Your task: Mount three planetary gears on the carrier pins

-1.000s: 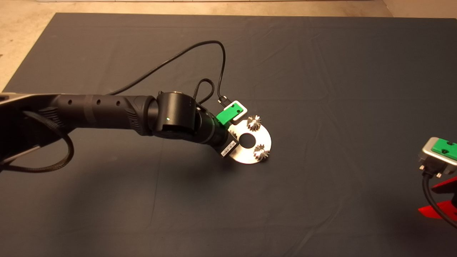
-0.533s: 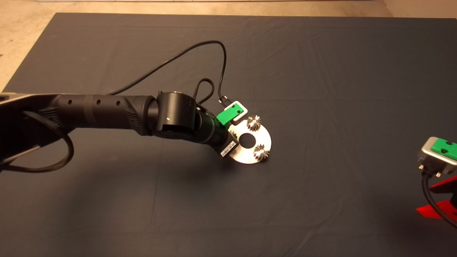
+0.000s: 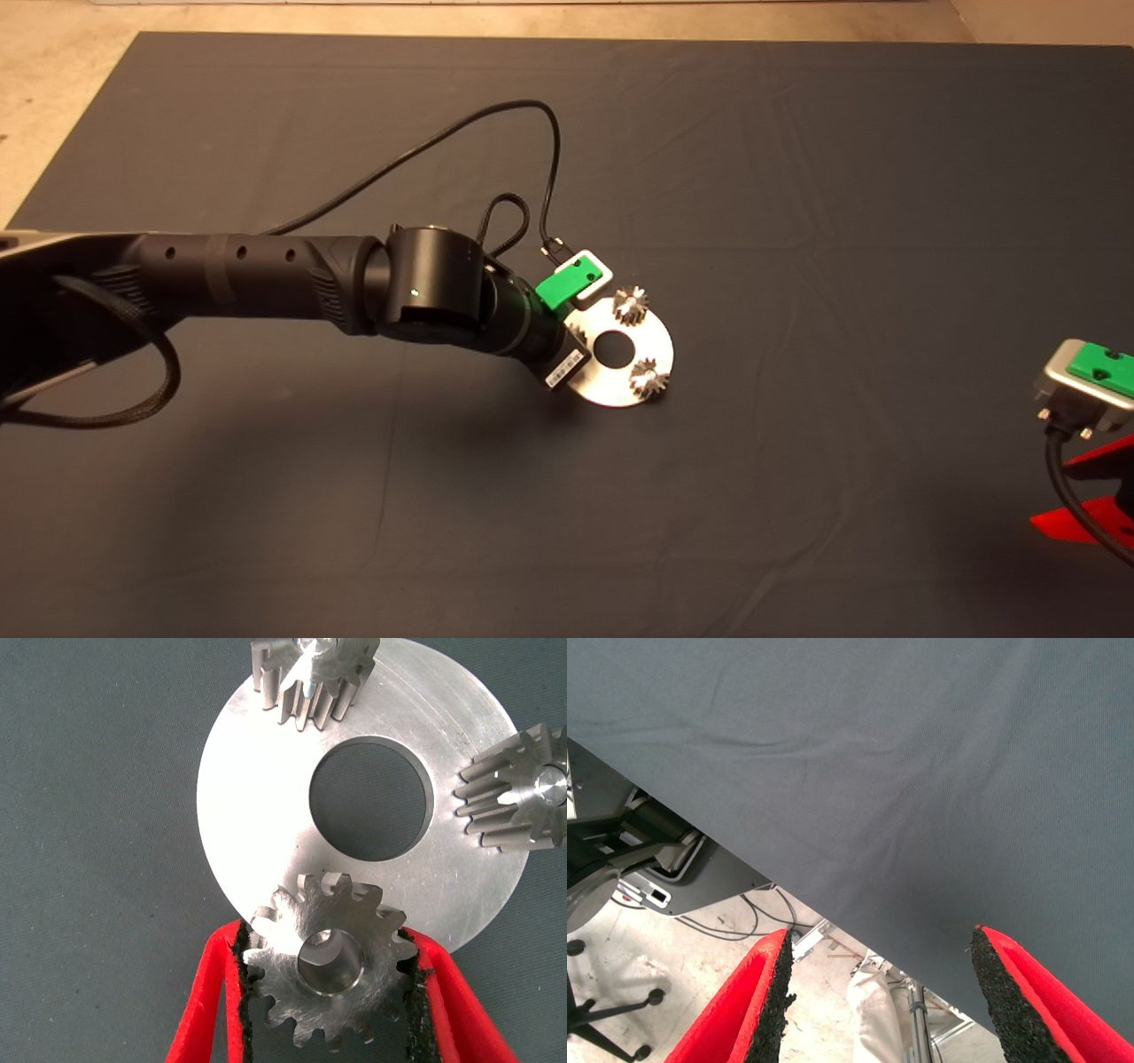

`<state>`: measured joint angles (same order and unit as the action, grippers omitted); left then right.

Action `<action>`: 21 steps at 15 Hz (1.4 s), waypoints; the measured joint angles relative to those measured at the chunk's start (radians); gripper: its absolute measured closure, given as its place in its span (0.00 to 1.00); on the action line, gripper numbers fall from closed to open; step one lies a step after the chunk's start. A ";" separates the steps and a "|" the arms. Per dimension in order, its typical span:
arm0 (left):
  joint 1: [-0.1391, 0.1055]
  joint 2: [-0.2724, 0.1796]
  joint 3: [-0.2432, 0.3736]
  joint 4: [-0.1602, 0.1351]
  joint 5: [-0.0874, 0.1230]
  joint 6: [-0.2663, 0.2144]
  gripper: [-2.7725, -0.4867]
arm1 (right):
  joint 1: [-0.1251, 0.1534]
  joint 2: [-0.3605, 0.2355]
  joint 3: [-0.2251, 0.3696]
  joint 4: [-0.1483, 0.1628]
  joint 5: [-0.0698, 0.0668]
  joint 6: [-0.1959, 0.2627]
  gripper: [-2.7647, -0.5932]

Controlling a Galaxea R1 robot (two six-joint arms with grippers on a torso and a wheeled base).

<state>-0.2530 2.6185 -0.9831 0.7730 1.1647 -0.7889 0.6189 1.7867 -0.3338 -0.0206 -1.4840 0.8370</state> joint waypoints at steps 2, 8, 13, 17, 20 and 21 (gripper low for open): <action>0.001 0.003 -0.015 -0.001 -0.013 0.000 0.89 | 0.000 0.000 0.000 0.000 0.000 0.000 0.59; 0.011 0.008 -0.026 -0.001 -0.014 0.000 0.89 | 0.000 -0.001 0.000 0.000 0.000 0.000 0.59; 0.011 0.008 -0.026 -0.001 -0.013 0.000 0.89 | 0.000 0.000 0.000 0.000 0.000 0.000 0.59; 0.011 0.007 -0.026 -0.001 -0.014 0.000 0.89 | 0.000 -0.001 0.000 0.000 0.000 0.000 0.59; 0.011 0.007 -0.026 -0.001 -0.014 0.000 0.85 | 0.000 -0.001 0.000 0.000 0.000 0.000 0.59; 0.011 0.007 -0.026 -0.001 -0.014 0.000 0.85 | 0.000 -0.001 0.000 0.000 0.000 0.000 0.59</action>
<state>-0.2415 2.6251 -1.0087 0.7715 1.1511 -0.7886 0.6190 1.7862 -0.3338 -0.0211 -1.4840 0.8370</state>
